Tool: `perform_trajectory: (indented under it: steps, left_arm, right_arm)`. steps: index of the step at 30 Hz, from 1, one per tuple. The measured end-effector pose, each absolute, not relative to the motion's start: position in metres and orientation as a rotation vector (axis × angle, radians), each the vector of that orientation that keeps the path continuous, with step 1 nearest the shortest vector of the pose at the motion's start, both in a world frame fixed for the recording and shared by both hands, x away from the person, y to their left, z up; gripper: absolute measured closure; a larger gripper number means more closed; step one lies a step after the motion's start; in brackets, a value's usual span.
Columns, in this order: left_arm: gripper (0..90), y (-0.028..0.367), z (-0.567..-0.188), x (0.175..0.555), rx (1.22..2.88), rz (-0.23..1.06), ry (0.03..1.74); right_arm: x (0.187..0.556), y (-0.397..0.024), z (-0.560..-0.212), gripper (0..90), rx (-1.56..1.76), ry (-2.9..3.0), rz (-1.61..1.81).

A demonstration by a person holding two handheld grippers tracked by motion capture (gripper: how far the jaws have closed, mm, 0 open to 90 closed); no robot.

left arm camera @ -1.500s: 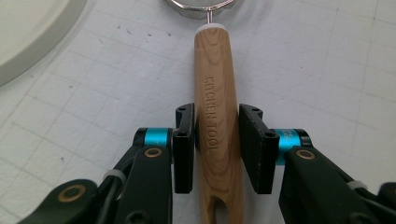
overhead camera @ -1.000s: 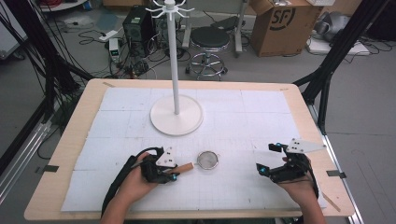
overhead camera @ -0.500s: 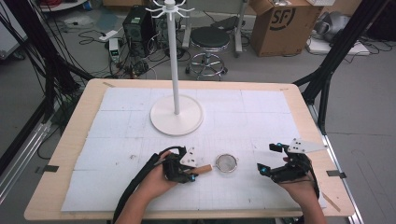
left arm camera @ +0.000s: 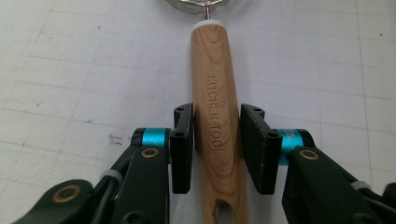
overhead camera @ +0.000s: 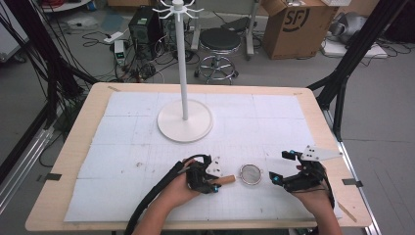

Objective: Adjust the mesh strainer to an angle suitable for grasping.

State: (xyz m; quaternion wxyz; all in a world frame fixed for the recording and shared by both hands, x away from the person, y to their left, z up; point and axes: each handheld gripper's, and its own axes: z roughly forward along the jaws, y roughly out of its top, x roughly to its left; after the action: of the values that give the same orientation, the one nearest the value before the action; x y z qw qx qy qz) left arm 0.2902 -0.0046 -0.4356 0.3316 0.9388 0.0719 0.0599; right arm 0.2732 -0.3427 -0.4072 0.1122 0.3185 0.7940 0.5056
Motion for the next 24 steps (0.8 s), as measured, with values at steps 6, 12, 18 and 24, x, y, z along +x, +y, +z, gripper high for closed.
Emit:
perform_trajectory:
  steps: [6,12,18,24]
  left_arm:
    - [60.1,0.003,-0.433,0.289,2.447,0.171,0.197]
    - [55.2,0.016,-0.435,0.291,2.442,0.173,0.251]
    - [49.1,0.023,-0.439,0.295,2.424,0.17,0.302]
    - [43.6,0.026,-0.44,0.302,2.4,0.165,0.363]
  right_arm:
    - [0.273,-0.343,-0.408,0.6,0.933,2.331,1.484]
    - [0.273,-0.342,-0.408,0.5,0.94,2.333,1.481]
    - [0.274,-0.339,-0.409,0.5,0.933,2.34,1.478]
    - [0.275,-0.339,-0.41,0.6,0.931,2.344,1.475]
